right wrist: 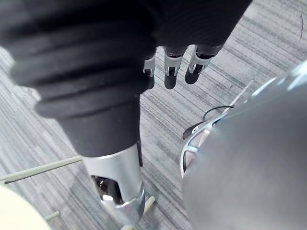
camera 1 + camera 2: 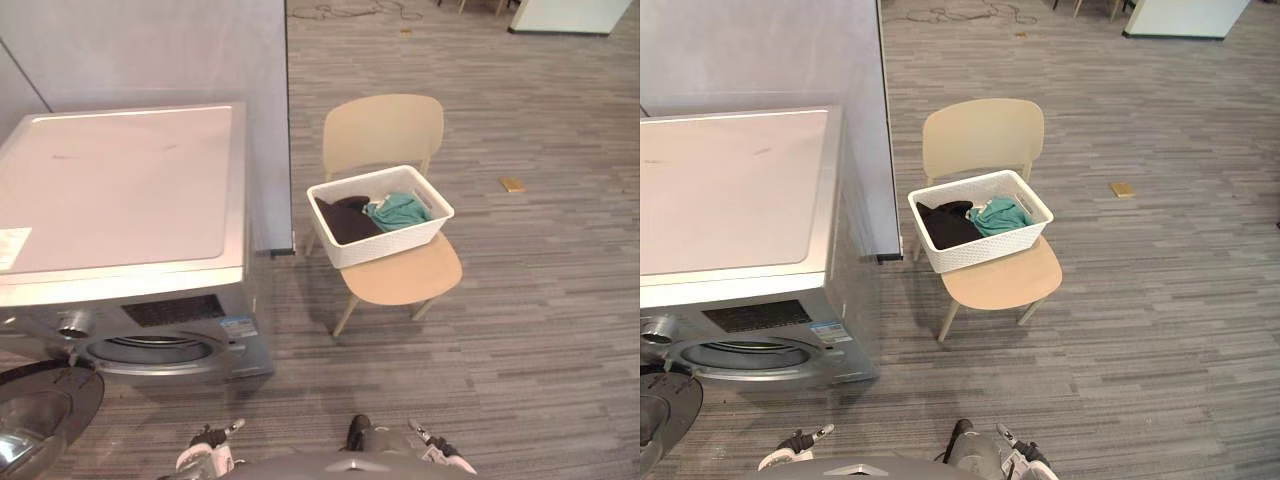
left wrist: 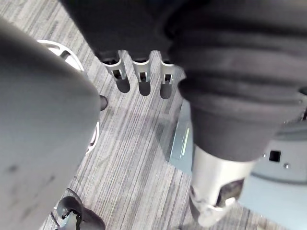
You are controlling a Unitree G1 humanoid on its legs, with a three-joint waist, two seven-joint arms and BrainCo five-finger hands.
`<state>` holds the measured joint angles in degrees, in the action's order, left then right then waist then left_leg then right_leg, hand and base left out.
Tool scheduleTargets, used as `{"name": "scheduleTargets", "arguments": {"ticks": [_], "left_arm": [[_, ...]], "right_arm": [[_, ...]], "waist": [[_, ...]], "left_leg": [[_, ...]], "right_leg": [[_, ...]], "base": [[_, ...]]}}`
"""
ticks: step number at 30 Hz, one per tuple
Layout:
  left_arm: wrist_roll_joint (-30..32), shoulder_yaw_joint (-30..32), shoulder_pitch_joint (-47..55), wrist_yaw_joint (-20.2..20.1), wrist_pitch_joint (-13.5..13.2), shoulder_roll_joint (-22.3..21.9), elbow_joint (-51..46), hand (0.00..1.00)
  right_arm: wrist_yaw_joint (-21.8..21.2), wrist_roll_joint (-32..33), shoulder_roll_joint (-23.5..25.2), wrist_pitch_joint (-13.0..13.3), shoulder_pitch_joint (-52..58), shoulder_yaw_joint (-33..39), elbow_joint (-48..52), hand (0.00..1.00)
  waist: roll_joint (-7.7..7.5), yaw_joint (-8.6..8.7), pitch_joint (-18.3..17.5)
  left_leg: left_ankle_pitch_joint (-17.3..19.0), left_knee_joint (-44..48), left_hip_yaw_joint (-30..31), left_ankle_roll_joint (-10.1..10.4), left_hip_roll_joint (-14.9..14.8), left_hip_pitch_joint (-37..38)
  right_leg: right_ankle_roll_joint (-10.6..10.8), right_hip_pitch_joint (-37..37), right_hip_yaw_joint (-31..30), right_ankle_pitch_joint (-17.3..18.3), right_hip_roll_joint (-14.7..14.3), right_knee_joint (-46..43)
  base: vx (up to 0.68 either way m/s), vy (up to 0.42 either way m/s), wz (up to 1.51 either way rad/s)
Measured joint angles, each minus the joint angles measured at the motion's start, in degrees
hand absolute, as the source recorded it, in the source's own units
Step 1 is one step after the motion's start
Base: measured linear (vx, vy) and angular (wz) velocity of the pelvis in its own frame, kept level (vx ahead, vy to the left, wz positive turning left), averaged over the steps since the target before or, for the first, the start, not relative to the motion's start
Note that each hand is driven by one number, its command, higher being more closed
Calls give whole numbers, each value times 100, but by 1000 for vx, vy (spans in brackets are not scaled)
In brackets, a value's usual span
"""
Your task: Pick up the laundry basket with both hands and put the clothes into the washing machine.
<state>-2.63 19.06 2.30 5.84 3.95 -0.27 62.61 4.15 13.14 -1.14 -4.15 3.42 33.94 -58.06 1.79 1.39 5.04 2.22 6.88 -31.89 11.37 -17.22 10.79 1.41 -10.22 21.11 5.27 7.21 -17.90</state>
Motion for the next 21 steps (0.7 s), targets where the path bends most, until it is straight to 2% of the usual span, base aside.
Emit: {"name": "scheduleTargets", "arguments": {"ticks": [1,3,4,5,6,7,8,9,10,11,12,13,14,15,16,17,18,20,21], "left_arm": [[24,-4,15,6,2,33,-1,0],[20,-1,18,25,1,43,-24,0],[12,82,30,32,-2,66,-75,0],[13,118,69,50,-19,81,-139,0],[4,115,74,107,-59,118,-253,0],[0,101,43,103,-101,105,-373,0],[-2,102,32,104,-103,88,-412,0],[-9,89,63,106,-116,36,-478,0],[-120,72,90,106,-134,-47,-551,0],[-128,51,90,100,-135,-57,-593,0],[-127,40,92,100,-139,-82,-670,0],[-146,63,92,103,-104,-108,-685,0],[-235,260,108,143,-26,-201,-686,0],[-237,361,114,145,-13,-228,-680,0],[-284,540,147,128,9,-166,-578,0],[-284,562,184,127,7,-130,-554,0],[-289,584,257,133,21,-114,-528,0],[-328,622,449,135,111,-59,-437,0],[-329,573,539,133,181,34,-287,0]], "right_arm": [[8,9,-19,15,-22,-84,-78,0],[10,37,-68,44,-44,-223,-137,0],[11,52,-53,48,-68,-242,-133,0],[11,50,-41,52,-76,-244,-121,0],[12,47,-18,52,-87,-359,-102,0],[14,45,-53,50,-101,-462,-9,0],[17,45,-51,44,-70,-492,75,0],[21,37,-62,48,-53,-673,185,0],[7,-1,-59,44,-69,-898,328,0],[7,-4,-55,43,-103,-978,342,0],[2,-13,-52,42,-186,-1052,371,0],[5,-13,-42,43,-221,-1084,413,0],[0,-13,-19,63,-263,-1130,564,0],[-4,-13,-28,85,-311,-1133,577,0],[-6,-18,23,99,-454,-1157,535,0],[-18,-23,56,118,-488,-1202,542,0],[-25,-153,100,120,-477,-1283,531,0],[-36,-236,185,122,-393,-1377,543,0],[-44,-236,227,122,-319,-1526,543,0]], "waist": [[-27,18,-16],[-20,5,-18],[4,-2,13],[11,-18,51],[-59,-97,181],[17,-142,224],[25,-142,229],[33,-167,235],[75,-252,247],[98,-312,252],[120,-385,267],[138,-391,272],[193,-410,266],[229,-437,270],[171,-528,288],[130,-524,303],[79,-561,334],[-1,-620,310],[-74,-581,292]], "left_leg": [[-131,170,65,91,-67,5],[-154,1006,174,80,-398,-185],[-269,1913,403,-173,-728,-497],[-446,2485,580,-525,-891,-710],[-697,3518,1087,-1111,-1028,-1128],[-161,4346,1593,-976,-868,-1589],[52,4594,1752,-953,-698,-1792],[408,4828,1980,-796,-253,-2138],[759,4661,2219,-543,315,-2451],[863,4437,2217,-550,473,-2544],[944,3664,2083,-656,741,-2581],[944,3153,2069,-669,872,-2567],[876,2196,2122,-679,1092,-2550],[683,1720,2178,-723,1179,-2520],[422,1374,2186,-1076,1377,-2285],[460,1323,2179,-1119,1440,-2242],[579,1310,2023,-1257,1479,-2118],[753,1196,1785,-1300,1593,-1802],[794,978,1733,-1333,1723,-1551]], "right_leg": [[-57,13,-48,113,-79,-72],[-168,86,-235,195,-287,-24],[-229,225,-372,231,-495,65],[-269,327,-471,245,-594,117],[-390,486,-655,312,-692,186],[-532,616,-784,405,-748,186],[-559,663,-868,442,-765,182],[-565,739,-1033,487,-776,194],[-560,844,-1235,490,-835,287],[-545,878,-1285,478,-856,325],[-531,959,-1394,470,-910,394],[-518,1017,-1433,465,-933,443],[-470,1030,-1501,492,-987,486],[-429,1011,-1583,520,-1026,475],[-351,1026,-1905,573,-980,487],[-298,1041,-1941,605,-933,495],[-182,1061,-2063,688,-859,353],[-7,974,-2167,921,-676,-308],[198,650,-2166,1042,-540,-1172]], "base": [[160,-266,-41],[113,-230,-57],[93,-245,-62],[85,-259,-85],[92,-182,-89],[69,-84,-84],[97,-46,-76],[138,-15,-82],[153,6,-86],[190,49,-82],[157,55,-50],[221,78,-45],[191,71,-29],[246,111,-57],[193,90,-50],[297,125,-58],[304,109,-47],[274,91,-46],[173,39,-16]]}}
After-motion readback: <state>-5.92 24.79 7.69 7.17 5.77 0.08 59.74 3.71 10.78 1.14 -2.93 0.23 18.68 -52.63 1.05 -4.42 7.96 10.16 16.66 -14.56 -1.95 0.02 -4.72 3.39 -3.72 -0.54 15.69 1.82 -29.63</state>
